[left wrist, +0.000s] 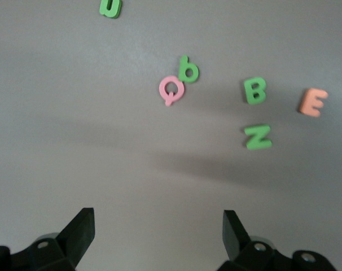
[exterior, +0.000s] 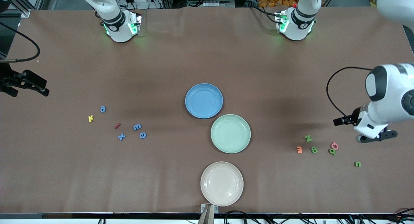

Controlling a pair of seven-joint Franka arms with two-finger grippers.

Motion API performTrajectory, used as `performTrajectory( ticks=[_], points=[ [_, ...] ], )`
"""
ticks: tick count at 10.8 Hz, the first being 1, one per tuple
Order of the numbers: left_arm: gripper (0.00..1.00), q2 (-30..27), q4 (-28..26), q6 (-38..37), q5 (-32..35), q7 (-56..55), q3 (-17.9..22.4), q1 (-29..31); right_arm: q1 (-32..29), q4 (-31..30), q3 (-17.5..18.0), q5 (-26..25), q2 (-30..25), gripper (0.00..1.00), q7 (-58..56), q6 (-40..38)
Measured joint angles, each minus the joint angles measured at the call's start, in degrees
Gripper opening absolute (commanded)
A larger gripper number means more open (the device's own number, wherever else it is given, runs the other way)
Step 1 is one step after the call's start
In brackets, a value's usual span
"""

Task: Sort letters by color into matching plates
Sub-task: 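Reach the left gripper toward the green letters while the right arm starts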

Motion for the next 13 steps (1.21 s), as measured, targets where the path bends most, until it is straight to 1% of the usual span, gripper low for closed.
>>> performTrajectory(
  ticks=[2, 3, 6, 8, 10, 11, 13],
  points=[
    [1.0, 5.5, 4.5, 1.5, 1.4, 0.0, 0.0, 0.9, 0.0, -0.1, 0.0, 0.0, -0.1, 1.0, 0.0, 0.0],
    [1.0, 7.9, 5.9, 4.0, 1.7, 0.0, 0.1, 1.4, 0.0, -0.4, 0.0, 0.0, -0.2, 1.0, 0.0, 0.0],
    [1.0, 13.0, 7.1, 13.4, 1.7, 0.0, 0.1, 2.0, 0.0, -2.8, -0.1, 0.0, -1.5, 1.0, 0.0, 0.0],
    [1.0, 14.7, 8.1, 17.1, 1.0, -0.4, 0.1, 3.0, -0.1, -3.4, -0.2, 0.0, -2.3, 1.0, -0.1, 0.0],
    [1.0, 15.5, 8.1, 23.1, -2.5, -0.5, 0.1, 3.6, 0.0, -4.0, -0.2, 0.0, -2.6, 1.0, -0.1, 0.0],
    [1.0, 16.1, 8.0, 24.9, -4.1, -0.5, 0.0, 3.6, -0.1, -4.5, -0.2, 0.0, -2.6, 1.0, -0.1, 0.4],
    [1.0, 17.9, 7.9, 25.9, -5.4, -0.6, -0.2, 3.4, -0.1, -7.1, -0.3, 0.0, -2.6, 1.0, -0.1, 3.2]
  ],
)
